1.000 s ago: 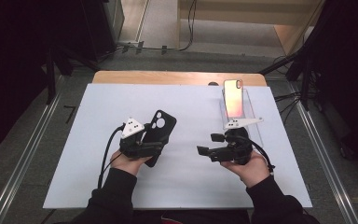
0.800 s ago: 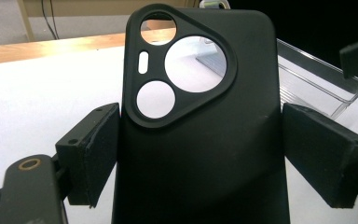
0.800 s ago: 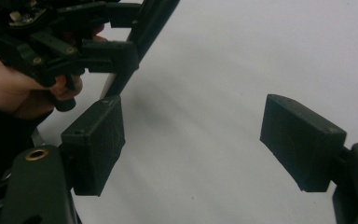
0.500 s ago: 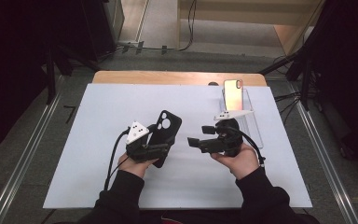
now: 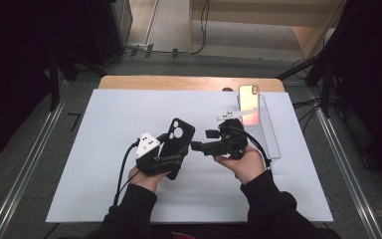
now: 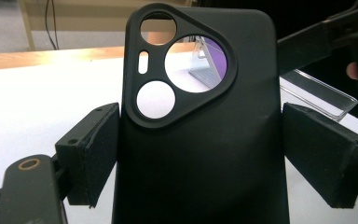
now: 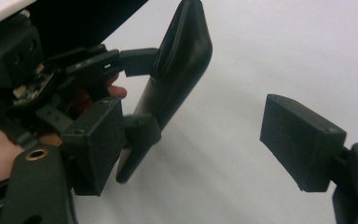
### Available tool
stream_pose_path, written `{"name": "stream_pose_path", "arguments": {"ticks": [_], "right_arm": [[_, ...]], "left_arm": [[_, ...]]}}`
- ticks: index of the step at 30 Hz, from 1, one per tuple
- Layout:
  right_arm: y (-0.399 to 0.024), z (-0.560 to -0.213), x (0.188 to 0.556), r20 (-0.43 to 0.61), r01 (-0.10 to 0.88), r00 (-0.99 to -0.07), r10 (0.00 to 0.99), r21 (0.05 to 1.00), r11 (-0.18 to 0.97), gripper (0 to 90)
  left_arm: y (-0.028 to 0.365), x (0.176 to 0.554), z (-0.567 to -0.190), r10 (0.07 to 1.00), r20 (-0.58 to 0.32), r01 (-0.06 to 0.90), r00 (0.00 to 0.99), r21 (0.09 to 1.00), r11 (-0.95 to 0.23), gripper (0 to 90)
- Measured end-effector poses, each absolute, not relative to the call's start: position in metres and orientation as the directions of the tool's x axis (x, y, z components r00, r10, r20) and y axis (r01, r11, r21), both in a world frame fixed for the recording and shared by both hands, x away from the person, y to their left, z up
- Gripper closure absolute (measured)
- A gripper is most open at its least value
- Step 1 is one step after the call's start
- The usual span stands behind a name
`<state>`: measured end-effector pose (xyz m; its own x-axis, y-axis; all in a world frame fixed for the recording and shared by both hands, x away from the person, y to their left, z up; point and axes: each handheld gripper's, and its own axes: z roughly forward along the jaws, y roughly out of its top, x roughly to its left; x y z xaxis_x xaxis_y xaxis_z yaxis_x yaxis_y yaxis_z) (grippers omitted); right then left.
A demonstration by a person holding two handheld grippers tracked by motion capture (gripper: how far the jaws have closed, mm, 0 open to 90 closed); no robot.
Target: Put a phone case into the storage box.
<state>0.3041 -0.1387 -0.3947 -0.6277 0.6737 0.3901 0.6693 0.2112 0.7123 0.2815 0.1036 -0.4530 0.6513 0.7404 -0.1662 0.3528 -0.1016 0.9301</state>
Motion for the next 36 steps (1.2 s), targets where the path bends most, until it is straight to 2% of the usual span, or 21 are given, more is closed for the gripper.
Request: {"name": "stream_pose_path", "arguments": {"ticks": [10, 16, 20, 23, 28, 32, 36], "right_arm": [[-0.123, -0.395, 0.321, 0.417, 0.689, -0.610, 0.674, 0.700, 0.190, 22.8], [-0.120, -0.399, 0.328, 0.456, 0.713, -0.591, 0.665, 0.681, 0.167, 28.3], [-0.120, -0.400, 0.331, 0.527, 0.748, -0.568, 0.632, 0.651, 0.129, 38.2], [-0.119, -0.398, 0.332, 0.530, 0.750, -0.560, 0.637, 0.651, 0.117, 50.2], [-0.121, -0.400, 0.336, 0.603, 0.802, -0.512, 0.612, 0.590, 0.090, 66.8], [-0.123, -0.399, 0.335, 0.633, 0.811, -0.508, 0.585, 0.580, 0.077, 74.9], [-0.124, -0.397, 0.334, 0.647, 0.812, -0.510, 0.567, 0.580, 0.068, 76.9]], "left_arm": [[0.099, 0.277, -0.456, 0.754, -0.135, 0.328, 0.643, 0.938, -0.112, 14.2], [0.099, 0.277, -0.456, 0.753, -0.157, 0.336, 0.639, 0.938, -0.090, 14.2], [0.100, 0.276, -0.456, 0.745, -0.171, 0.333, 0.645, 0.940, -0.072, 14.3], [0.099, 0.275, -0.456, 0.745, -0.170, 0.334, 0.645, 0.940, -0.075, 14.2], [0.097, 0.274, -0.457, 0.744, -0.162, 0.329, 0.648, 0.941, -0.082, 14.2], [0.097, 0.274, -0.457, 0.738, -0.174, 0.328, 0.652, 0.942, -0.068, 14.1], [0.097, 0.274, -0.456, 0.729, -0.190, 0.331, 0.658, 0.942, -0.054, 13.7]]}}
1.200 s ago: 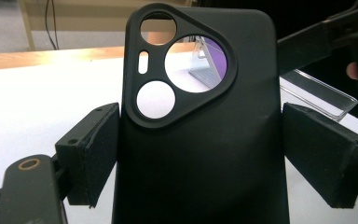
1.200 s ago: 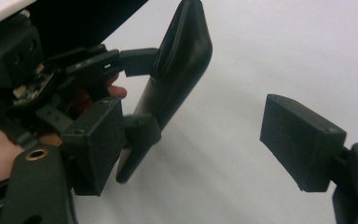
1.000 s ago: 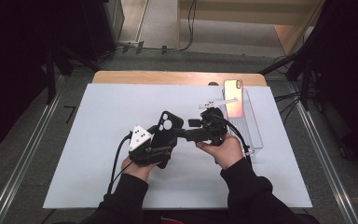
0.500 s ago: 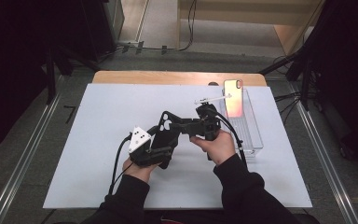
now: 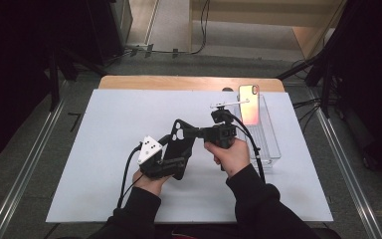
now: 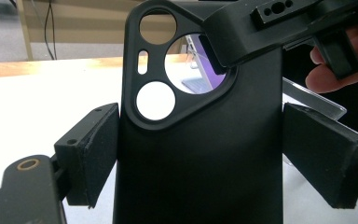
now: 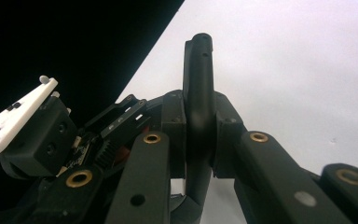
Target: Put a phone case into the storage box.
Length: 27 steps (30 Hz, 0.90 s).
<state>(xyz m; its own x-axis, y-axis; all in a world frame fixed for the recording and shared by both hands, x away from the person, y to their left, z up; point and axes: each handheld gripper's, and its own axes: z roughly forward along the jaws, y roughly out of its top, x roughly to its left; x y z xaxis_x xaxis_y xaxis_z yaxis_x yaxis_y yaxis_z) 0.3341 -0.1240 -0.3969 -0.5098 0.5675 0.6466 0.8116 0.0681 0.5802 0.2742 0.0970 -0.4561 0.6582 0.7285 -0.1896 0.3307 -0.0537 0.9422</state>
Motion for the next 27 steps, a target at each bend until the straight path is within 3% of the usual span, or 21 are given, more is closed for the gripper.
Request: {"name": "stream_pose_path", "arguments": {"ticks": [13, 16, 27], "right_arm": [[-0.127, -0.391, 0.331, 0.632, 0.796, -0.531, 0.565, 0.600, 0.078, 77.3], [-0.130, -0.388, 0.331, 0.614, 0.785, -0.537, 0.578, 0.614, 0.076, 77.3], [-0.139, -0.384, 0.327, 0.498, 0.716, -0.599, 0.627, 0.684, 0.140, 77.1]], "left_arm": [[0.097, 0.279, -0.443, 0.702, -0.249, 0.414, 0.667, 0.907, -0.071, 11.5], [0.096, 0.280, -0.437, 0.702, -0.251, 0.438, 0.666, 0.894, -0.097, 1.4], [0.095, 0.288, -0.434, 0.676, -0.307, 0.559, 0.670, 0.807, -0.188, 1.4]]}}
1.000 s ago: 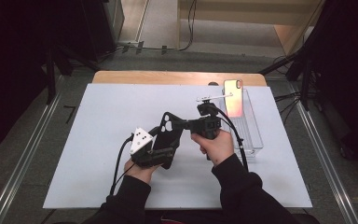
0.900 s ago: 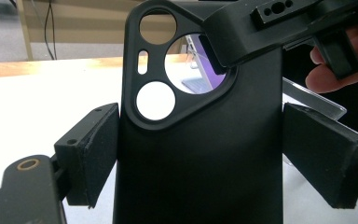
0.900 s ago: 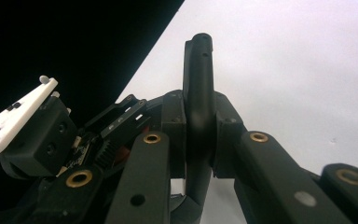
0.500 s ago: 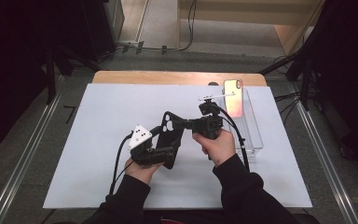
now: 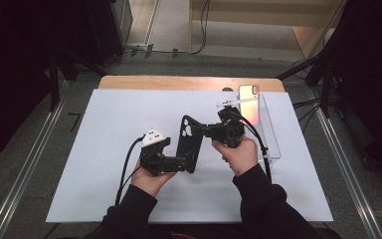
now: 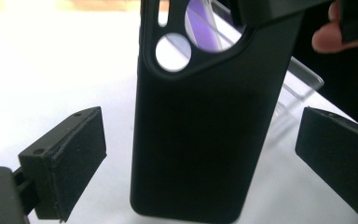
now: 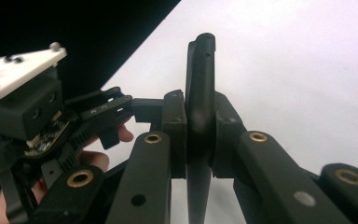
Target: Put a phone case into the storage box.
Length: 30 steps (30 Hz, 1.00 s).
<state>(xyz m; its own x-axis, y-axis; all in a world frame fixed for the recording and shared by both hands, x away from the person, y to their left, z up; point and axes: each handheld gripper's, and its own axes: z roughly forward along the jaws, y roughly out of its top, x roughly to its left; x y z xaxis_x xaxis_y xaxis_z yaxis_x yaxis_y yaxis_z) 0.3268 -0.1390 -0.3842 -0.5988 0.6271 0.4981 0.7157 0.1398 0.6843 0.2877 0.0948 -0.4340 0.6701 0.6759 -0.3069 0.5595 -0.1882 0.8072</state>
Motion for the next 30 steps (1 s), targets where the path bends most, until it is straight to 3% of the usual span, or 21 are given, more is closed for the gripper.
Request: {"name": "stream_pose_path", "arguments": {"ticks": [12, 14, 18, 24, 27, 30], "right_arm": [[-0.151, -0.384, 0.318, 0.392, 0.630, -0.692, 0.606, 0.738, 0.242, 77.1], [-0.154, -0.385, 0.316, 0.384, 0.621, -0.702, 0.599, 0.743, 0.252, 77.1], [-0.159, -0.385, 0.313, 0.366, 0.601, -0.726, 0.582, 0.749, 0.278, 77.1], [-0.167, -0.383, 0.311, 0.366, 0.575, -0.768, 0.526, 0.756, 0.313, 77.1], [-0.171, -0.381, 0.310, 0.370, 0.572, -0.779, 0.505, 0.750, 0.332, 77.1], [-0.173, -0.379, 0.308, 0.369, 0.560, -0.798, 0.477, 0.748, 0.357, 77.1]], "left_arm": [[0.101, 0.292, -0.421, 0.643, -0.305, 0.612, 0.703, 0.719, -0.328, 12.6], [0.101, 0.292, -0.418, 0.639, -0.284, 0.603, 0.714, 0.713, -0.357, 13.1], [0.103, 0.290, -0.413, 0.605, -0.266, 0.571, 0.750, 0.722, -0.390, 23.8], [0.107, 0.291, -0.407, 0.568, -0.259, 0.557, 0.781, 0.700, -0.447, 25.2], [0.110, 0.295, -0.406, 0.522, -0.298, 0.558, 0.799, 0.693, -0.457, 33.4], [0.111, 0.297, -0.403, 0.512, -0.285, 0.543, 0.810, 0.695, -0.471, 33.2]]}}
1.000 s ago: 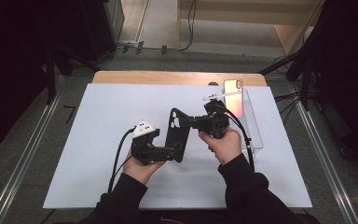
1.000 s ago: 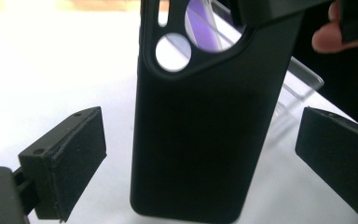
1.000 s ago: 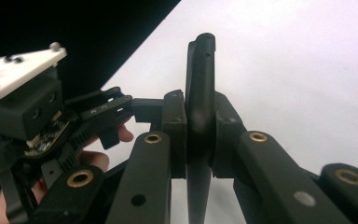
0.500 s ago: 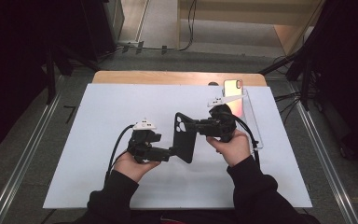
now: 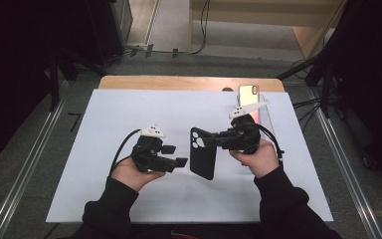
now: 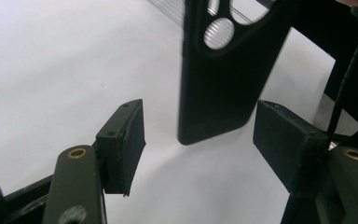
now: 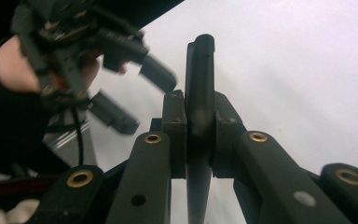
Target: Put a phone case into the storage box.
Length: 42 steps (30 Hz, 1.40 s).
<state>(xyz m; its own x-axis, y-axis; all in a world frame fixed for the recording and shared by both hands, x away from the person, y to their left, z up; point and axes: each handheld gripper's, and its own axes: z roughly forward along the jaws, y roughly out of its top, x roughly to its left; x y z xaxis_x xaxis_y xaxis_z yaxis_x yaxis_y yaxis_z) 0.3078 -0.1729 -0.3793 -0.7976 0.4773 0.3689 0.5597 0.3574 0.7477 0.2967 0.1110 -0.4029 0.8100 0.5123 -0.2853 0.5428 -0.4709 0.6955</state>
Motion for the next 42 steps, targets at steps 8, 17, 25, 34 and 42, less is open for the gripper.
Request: {"name": "stream_pose_path", "arguments": {"ticks": [8, 17, 25, 34, 42], "right_arm": [[-0.172, -0.382, 0.307, 0.351, 0.513, -0.846, 0.402, 0.742, 0.431, 77.1], [-0.168, -0.386, 0.308, 0.357, 0.487, -0.869, 0.343, 0.741, 0.463, 77.0], [-0.165, -0.386, 0.307, 0.340, 0.451, -0.890, 0.305, 0.758, 0.472, 77.0], [-0.161, -0.387, 0.306, 0.356, 0.447, -0.894, 0.273, 0.760, 0.473, 77.1], [-0.157, -0.388, 0.306, 0.383, 0.451, -0.892, 0.238, 0.761, 0.466, 77.1]], "left_arm": [[0.110, 0.298, -0.393, 0.433, -0.274, 0.483, 0.859, 0.715, -0.505, 32.9], [0.108, 0.304, -0.389, 0.338, -0.265, 0.414, 0.903, 0.745, -0.523, 29.5], [0.106, 0.307, -0.390, 0.310, -0.260, 0.394, 0.914, 0.746, -0.537, 29.5], [0.103, 0.314, -0.394, 0.275, -0.304, 0.408, 0.912, 0.742, -0.532, 36.7], [0.101, 0.315, -0.398, 0.213, -0.319, 0.384, 0.923, 0.756, -0.530, 61.4]]}}
